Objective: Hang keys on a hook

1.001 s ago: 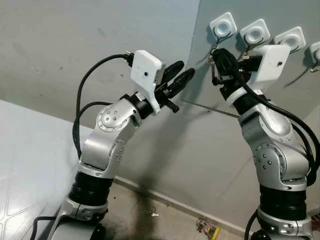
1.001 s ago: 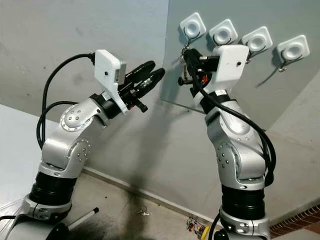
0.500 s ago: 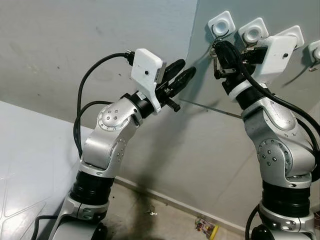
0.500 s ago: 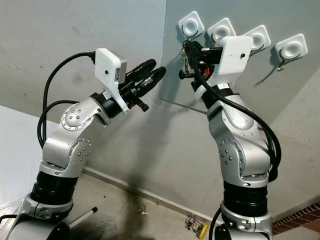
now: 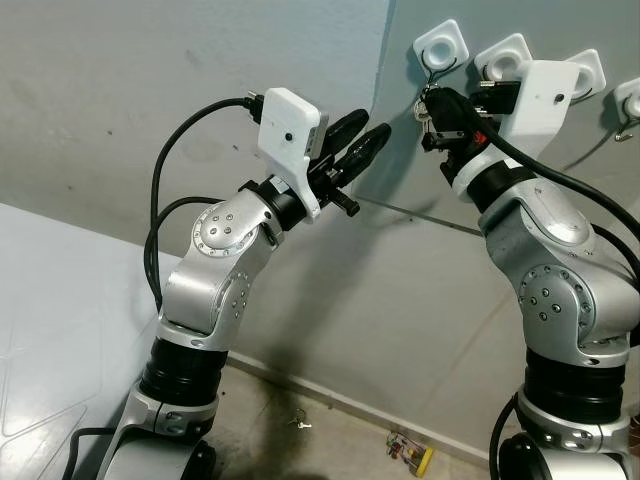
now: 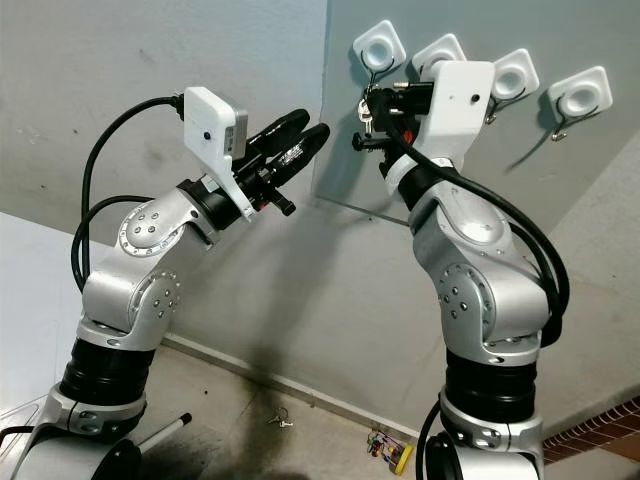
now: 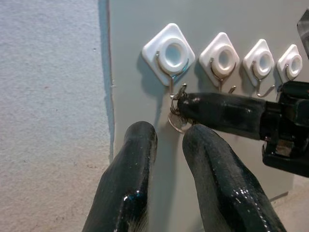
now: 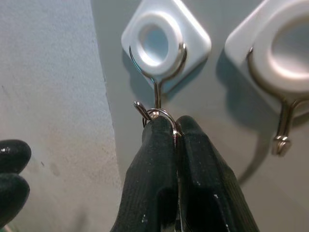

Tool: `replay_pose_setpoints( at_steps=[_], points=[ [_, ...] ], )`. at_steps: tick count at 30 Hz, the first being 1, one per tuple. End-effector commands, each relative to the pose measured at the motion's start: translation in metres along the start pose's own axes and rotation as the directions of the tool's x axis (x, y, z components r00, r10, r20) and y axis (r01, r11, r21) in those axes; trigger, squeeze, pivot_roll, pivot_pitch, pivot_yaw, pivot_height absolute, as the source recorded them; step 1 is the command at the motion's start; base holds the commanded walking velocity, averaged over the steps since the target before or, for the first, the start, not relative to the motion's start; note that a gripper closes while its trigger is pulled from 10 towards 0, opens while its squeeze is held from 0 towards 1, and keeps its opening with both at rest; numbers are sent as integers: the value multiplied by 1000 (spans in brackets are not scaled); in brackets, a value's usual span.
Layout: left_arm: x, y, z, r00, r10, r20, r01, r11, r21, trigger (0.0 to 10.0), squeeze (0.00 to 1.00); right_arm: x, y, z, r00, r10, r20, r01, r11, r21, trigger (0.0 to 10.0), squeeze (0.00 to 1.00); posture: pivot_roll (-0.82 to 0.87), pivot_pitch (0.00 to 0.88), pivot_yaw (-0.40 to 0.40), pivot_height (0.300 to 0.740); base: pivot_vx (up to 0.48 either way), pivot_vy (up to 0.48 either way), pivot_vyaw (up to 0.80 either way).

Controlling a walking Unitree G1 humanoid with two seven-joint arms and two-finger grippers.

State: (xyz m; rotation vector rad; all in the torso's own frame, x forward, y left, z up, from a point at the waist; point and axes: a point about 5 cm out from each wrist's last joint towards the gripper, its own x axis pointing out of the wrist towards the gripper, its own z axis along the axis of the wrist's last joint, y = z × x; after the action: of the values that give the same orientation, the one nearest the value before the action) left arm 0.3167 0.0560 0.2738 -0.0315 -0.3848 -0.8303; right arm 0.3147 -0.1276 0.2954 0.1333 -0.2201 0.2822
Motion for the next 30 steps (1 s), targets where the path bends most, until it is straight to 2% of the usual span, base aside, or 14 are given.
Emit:
replay_pose_setpoints(
  at_steps=[1, 6, 7, 8, 13, 16, 18, 22, 23, 25, 27, 30],
  points=[
    [2, 0, 8, 1000, -1, 24, 0, 1000, 8, 10000, 0, -2, 2, 11, 1000, -1, 25, 1, 1000, 2, 10000, 0, -142, 89, -64, 740, 0, 0, 0],
    [3, 1, 9, 1000, 8, 29, -9, 1000, 6, 10000, 0, -4, 4, 11, 1000, -29, 2, 29, 1000, 2, 10000, 0, -145, 92, -65, 740, 0, 0, 0],
    [3, 1, 9, 999, 9, 31, -9, 1000, 4, 10000, 0, -4, 4, 11, 999, -33, 1, 33, 999, 12, 10000, 980, -145, 92, -65, 740, 0, 0, 0],
    [3, 2, 9, 999, 12, 32, -12, 1000, 3, 10000, 0, -4, 4, 9, 1000, -29, -4, 29, 999, 33, 10000, 1000, -145, 92, -64, 740, 0, 0, 0],
    [3, 2, 9, 999, 18, 33, -18, 1000, 0, 10000, 0, -7, 6, 8, 1000, -9, -2, 9, 1000, 25, 10000, 1000, -145, 92, -63, 740, 0, 0, 0],
    [3, 3, 9, 999, 24, 32, -24, 1000, 0, 10000, 0, -10, 9, 6, 999, 44, 25, -45, 997, 55, 10000, 1000, -144, 92, -62, 740, 0, 0, 0],
    [2, 3, 9, 999, 28, 32, -28, 1000, -1, 10000, 0, -13, 12, 8, 991, 97, 87, -103, 993, 65, 10000, 1000, -140, 89, -62, 740, 0, 0, 0],
    [1, 3, 7, 999, 45, 29, -45, 999, -7, 10000, 0, -16, 8, 0, 991, 101, 88, -107, 993, 57, 10000, 1000, -137, 89, -60, 740, 0, 0, 0],
    [0, 3, 5, 998, 56, 27, -56, 998, -6, 10000, 0, -19, 8, -5, 987, 127, 101, -134, 989, 68, 10000, 1000, -137, 88, -59, 740, 0, 0, 0],
    [-3, 5, 1, 996, 89, 22, -89, 996, -10, 10000, 0, -24, 6, -15, 981, 164, 106, -168, 985, 33, 10000, 1000, -132, 83, -55, 740, 0, 0, 0],
    [-5, 5, -1, 994, 106, 18, -105, 994, -20, 10000, 0, -26, 6, -20, 978, 180, 104, -186, 981, 50, 10000, 1000, -129, 79, -50, 740, 0, 0, 0],
    [-12, 7, -13, 986, 164, -10, -164, 985, -44, 10000, 0, -30, 2, -35, 982, 165, 96, -171, 984, 55, 10000, 1000, -124, 73, -45, 740, 0, 0, 0]
  ],
)
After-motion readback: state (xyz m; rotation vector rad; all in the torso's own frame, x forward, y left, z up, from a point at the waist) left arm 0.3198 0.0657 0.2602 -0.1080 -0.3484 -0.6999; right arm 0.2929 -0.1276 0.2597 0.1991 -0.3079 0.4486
